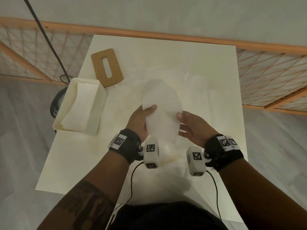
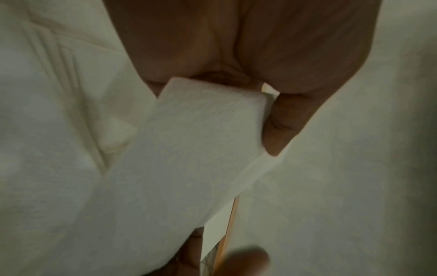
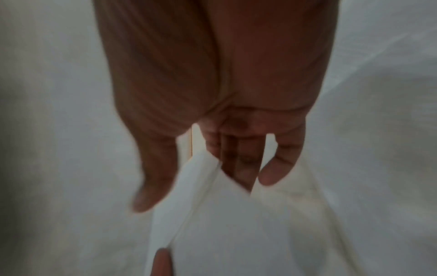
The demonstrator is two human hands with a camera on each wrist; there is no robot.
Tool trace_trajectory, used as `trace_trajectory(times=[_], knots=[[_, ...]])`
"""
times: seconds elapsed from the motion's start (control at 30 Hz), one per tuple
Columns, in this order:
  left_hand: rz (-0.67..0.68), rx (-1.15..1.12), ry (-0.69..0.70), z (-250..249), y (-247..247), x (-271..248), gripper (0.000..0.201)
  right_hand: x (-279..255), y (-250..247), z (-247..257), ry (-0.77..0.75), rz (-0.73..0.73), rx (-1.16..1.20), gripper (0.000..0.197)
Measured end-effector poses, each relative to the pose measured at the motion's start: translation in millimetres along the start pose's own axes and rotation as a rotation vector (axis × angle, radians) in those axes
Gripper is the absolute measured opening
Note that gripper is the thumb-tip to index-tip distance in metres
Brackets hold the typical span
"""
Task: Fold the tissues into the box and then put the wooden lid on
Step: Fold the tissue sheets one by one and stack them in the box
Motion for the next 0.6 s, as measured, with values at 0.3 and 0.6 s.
trace_trajectory(times=[0.3,0.6], knots=[[-0.141,0.108,0.028,-17.1,-25.3,-7.5,0.011,-1.7,-18.9,39.3,-0.093,-0.067,-0.032,0.039],[0.041,0.393,0.141,-41.8,-23.1,-9.7,0.012,-11.8,-31.9,68.0,-0.15,-0.021,-0.131,0.04]])
Point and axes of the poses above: each hand's wrist, its own x-axis towards the middle knuckle, its own y-axis out of the palm, z = x × y, the point moved 9 cm from there along x, towards the middle knuckle, and after that the axes turned 9 degrees about x, right-handed, at the moved point
